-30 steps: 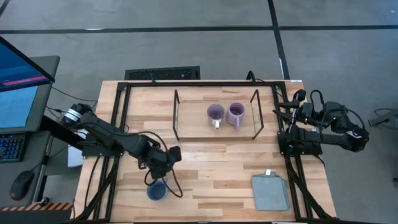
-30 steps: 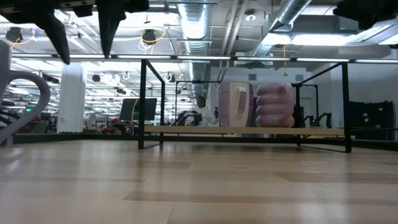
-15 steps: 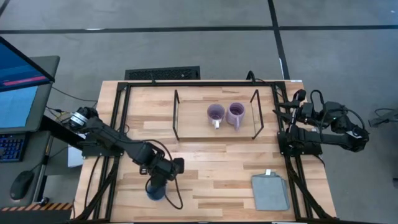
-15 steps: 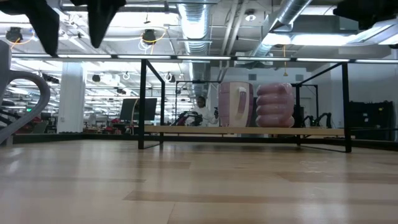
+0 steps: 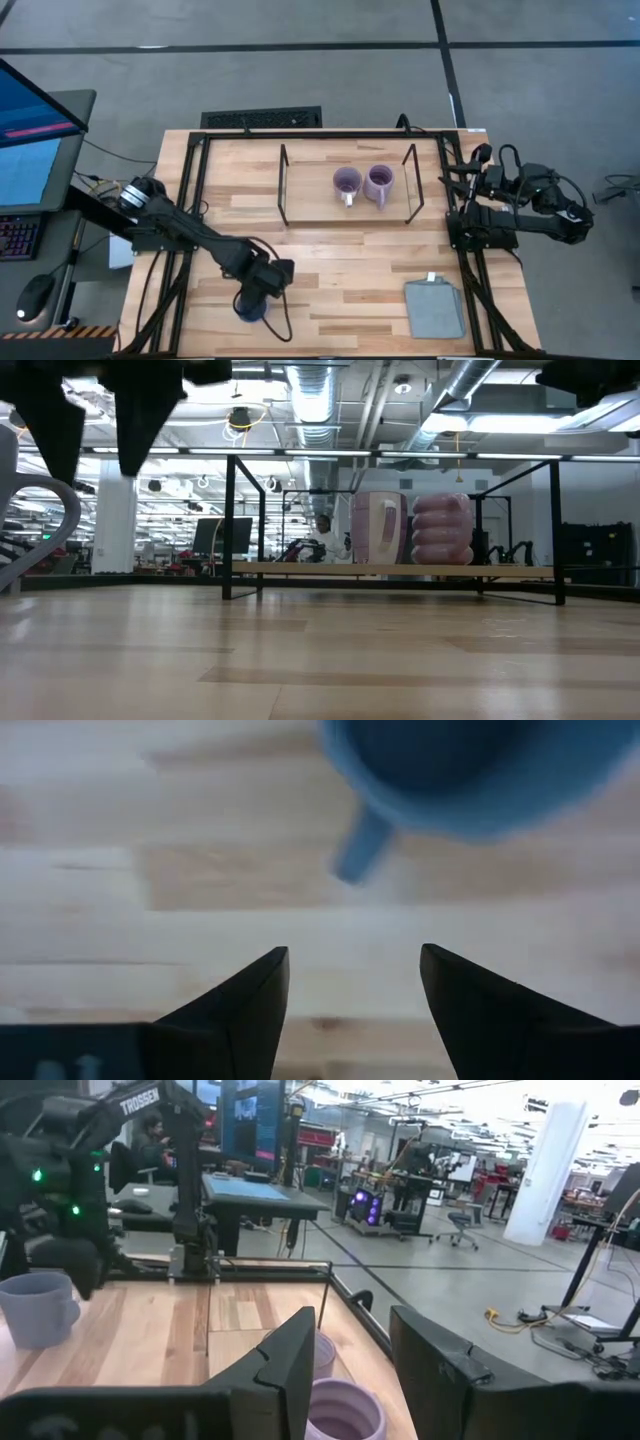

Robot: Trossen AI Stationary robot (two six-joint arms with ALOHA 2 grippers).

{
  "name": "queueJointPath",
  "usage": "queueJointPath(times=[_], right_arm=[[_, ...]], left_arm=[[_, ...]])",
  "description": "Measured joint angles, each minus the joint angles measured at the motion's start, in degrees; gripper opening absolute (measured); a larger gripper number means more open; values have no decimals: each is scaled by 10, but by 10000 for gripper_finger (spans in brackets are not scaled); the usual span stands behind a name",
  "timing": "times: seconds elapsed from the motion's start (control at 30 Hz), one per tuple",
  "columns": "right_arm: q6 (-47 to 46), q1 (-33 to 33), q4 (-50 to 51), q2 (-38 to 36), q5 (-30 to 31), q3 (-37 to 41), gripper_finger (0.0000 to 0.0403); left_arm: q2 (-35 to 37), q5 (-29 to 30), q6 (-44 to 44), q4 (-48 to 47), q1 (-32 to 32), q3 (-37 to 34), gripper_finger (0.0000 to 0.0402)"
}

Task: Stack small to large cups/mugs on shelf
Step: Put the blue mug on the shelf

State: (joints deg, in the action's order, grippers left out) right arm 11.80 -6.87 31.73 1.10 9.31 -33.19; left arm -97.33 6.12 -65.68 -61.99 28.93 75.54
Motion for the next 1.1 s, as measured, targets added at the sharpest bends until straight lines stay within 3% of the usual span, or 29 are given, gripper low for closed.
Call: queueJointPath(times=[0.2,0.43,0.63,1.1], right_arm=[[0,0,0,0,0,0,155],[0,0,0,0,0,0,153],[0,0,1,0,0,0,155],[0,0,1,0,-1,0,155]], left_arm=[[-22,33,-19,1,-1,6,219],[-22,-37,-39,5,-3,27,219],[-22,-40,-85,10,0,27,219],[-32,-68,-89,12,2,25,219]])
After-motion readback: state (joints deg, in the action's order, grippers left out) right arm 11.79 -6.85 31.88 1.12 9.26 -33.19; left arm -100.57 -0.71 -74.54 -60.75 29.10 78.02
